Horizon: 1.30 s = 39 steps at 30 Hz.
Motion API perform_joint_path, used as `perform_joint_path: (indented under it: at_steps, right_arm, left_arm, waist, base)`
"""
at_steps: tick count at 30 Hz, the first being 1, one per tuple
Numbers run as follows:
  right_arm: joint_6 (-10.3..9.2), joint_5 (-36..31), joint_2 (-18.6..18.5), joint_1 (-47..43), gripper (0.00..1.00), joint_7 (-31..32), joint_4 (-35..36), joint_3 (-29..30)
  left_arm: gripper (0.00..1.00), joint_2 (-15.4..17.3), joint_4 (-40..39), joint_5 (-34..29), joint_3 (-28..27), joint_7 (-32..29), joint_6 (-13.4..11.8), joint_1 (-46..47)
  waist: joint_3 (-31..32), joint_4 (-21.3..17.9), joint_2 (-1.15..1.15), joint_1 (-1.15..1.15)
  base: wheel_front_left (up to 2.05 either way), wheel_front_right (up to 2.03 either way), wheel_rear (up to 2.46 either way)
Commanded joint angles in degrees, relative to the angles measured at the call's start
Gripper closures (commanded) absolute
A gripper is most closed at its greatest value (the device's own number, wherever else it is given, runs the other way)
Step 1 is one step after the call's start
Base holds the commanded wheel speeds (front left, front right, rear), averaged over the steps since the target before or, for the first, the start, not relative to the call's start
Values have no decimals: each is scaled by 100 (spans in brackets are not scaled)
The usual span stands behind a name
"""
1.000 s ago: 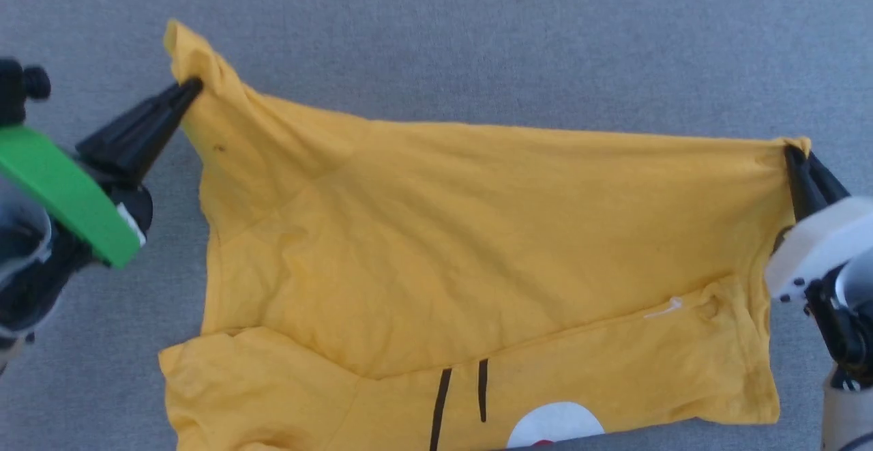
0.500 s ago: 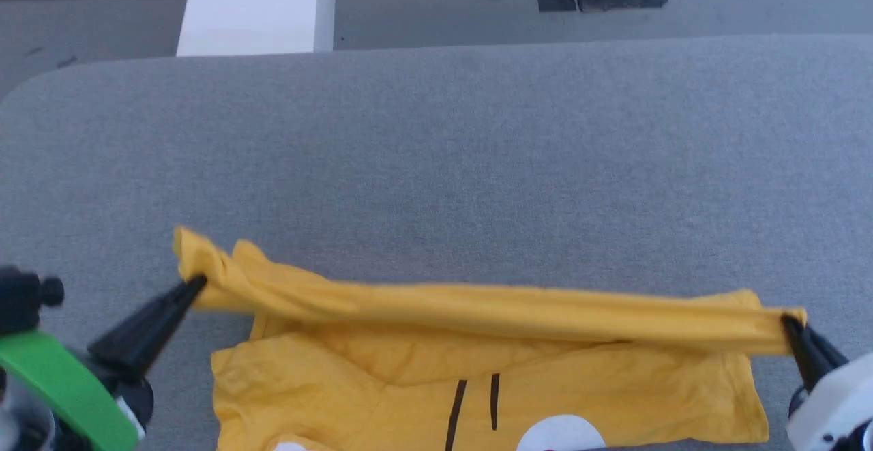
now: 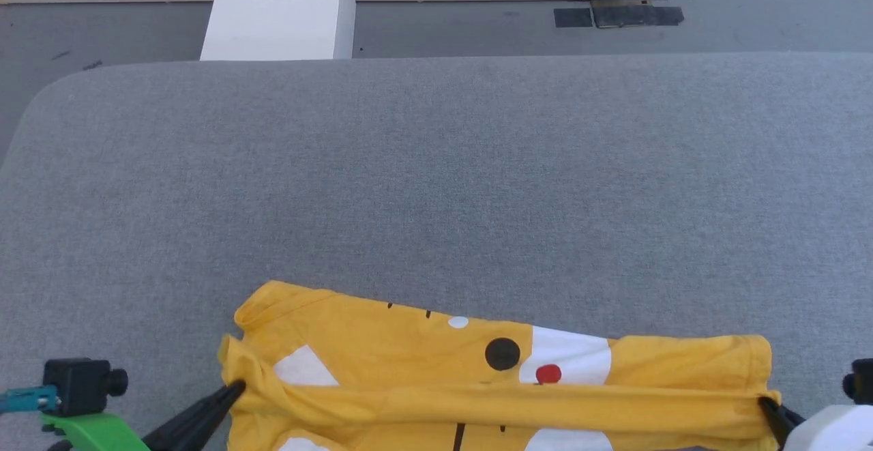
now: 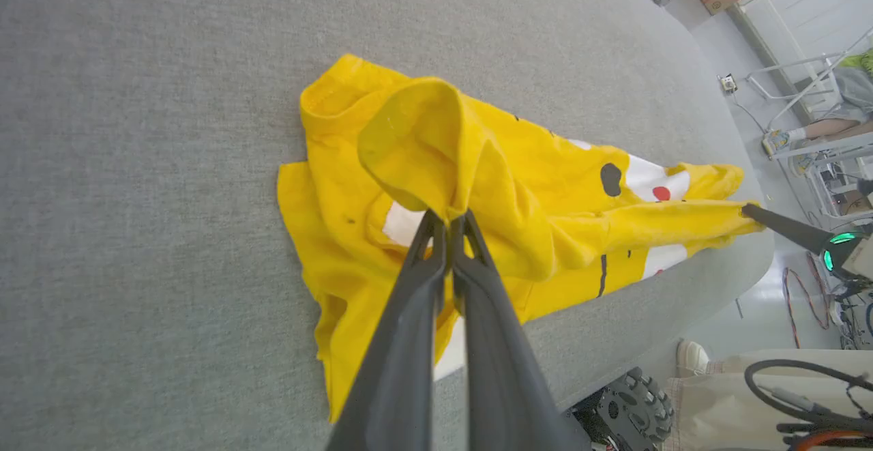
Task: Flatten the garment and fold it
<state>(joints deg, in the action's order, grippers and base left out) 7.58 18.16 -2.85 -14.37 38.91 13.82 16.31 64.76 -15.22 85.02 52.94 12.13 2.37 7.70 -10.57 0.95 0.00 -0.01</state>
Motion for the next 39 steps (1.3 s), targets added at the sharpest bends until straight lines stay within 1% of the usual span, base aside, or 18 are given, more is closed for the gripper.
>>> perform_joint_path:
  at_steps: [1, 5, 8, 9, 10, 11, 12, 16, 21, 23, 24, 26, 27, 29, 31, 33, 35, 39]
  right_arm:
    - [-9, -108, -3, 200, 100, -4, -288, -163]
    - [-9, -234, -3, 436, 100, -92, -686, -286]
    - [-9, -327, -3, 615, 99, -223, -998, -307]
    - [-9, -368, -3, 656, 86, -259, -1080, -306]
    - [-9, -402, -3, 703, 64, -303, -1164, -305]
    - [-9, -411, -3, 737, 55, -341, -1221, -292]
    - [-9, -420, -3, 774, 0, -380, -1282, -286]
    - [-9, -216, -3, 843, 0, -442, -1342, -236]
    - [-9, 94, -3, 663, 0, -140, -790, -79]
    - [-9, 292, -3, 537, 0, -46, -423, 51]
    - [-9, 364, -3, 459, 0, -24, -210, 108]
    - [-9, 496, -3, 320, 0, -42, 118, 195]
    - [-9, 534, -3, 264, 0, -83, 239, 231]
    - [-9, 568, -3, 154, 0, -217, 417, 294]
    - [-9, 577, -3, 83, 0, -301, 404, 278]
    - [-9, 506, -3, 48, 0, -350, 318, 222]
    - [-9, 514, -3, 71, 0, -425, 178, 178]
    - [-9, 422, -3, 187, 0, -588, -200, 121]
  left_arm:
    - [100, -268, 406, -98, 117, -264, -33, 139]
    - [100, -654, 960, -179, 225, -523, -39, 374]
    - [56, -950, 1365, -259, 275, -620, -36, 554]
    - [54, -1026, 1460, -268, 291, -647, -30, 592]
    - [27, -1105, 1558, -283, 308, -677, -20, 636]
    - [2, -1160, 1627, -299, 319, -692, -14, 669]
    - [0, -1220, 1712, -319, 328, -697, -9, 702]
    - [0, -1314, 1853, -368, 292, -600, 0, 758]
    - [0, -1093, 1577, -501, 131, -227, -119, 680]
    - [0, -1001, 1370, -559, -66, 43, -270, 610]
    - [0, -971, 1259, -642, -220, 160, -390, 566]
    - [0, -1001, 1057, -822, -626, 265, -619, 457]
    - [0, -1092, 980, -930, -964, 276, -750, 412]
    - [0, -1484, 783, -1465, -2011, 282, -1046, 166]
    - [0, -1929, 566, -2088, -2884, 284, -1223, -200]
    - [0, -2339, 322, -2765, -3540, 284, -1274, -589]
    - [0, -2684, 117, -3411, -3970, 285, -1253, -928]
    - [0, -3210, -37, -4348, -4408, 285, -1100, -1401]
  waist:
    - [-52, -32, 0, 1]
    - [-87, -45, 0, 1]
    - [-98, -51, 0, 1]
    - [-101, -51, 0, 1]
    - [-105, -52, 0, 1]
    - [-109, -54, 0, 1]
    - [-116, -57, 0, 1]
    - [-131, -61, 0, 1]
    - [-123, -70, 0, 1]
    - [-126, -72, 0, 1]
    - [-130, -70, 0, 1]
    - [-141, -63, 0, 1]
    - [-148, -51, 0, 1]
    - [-163, -45, 0, 1]
    - [-175, -60, 0, 1]
    - [-187, -75, 0, 1]
    - [-198, -81, 0, 1]
    - [-200, -53, 0, 1]
  base:
    - [0, 0, 0]
    - [0, 0, 0]
    - [0, 0, 0]
    - [0, 0, 0]
    - [0, 0, 0]
    - [0, 0, 0]
    - [0, 0, 0]
    - [0, 0, 0]
    - [0, 0, 0]
    - [0, 0, 0]
    - [0, 0, 0]
    - [0, 0, 0]
    - [0, 0, 0]
    - [0, 0, 0]
    - [0, 0, 0]
    - [0, 0, 0]
    - [0, 0, 0]
    - [0, 0, 0]
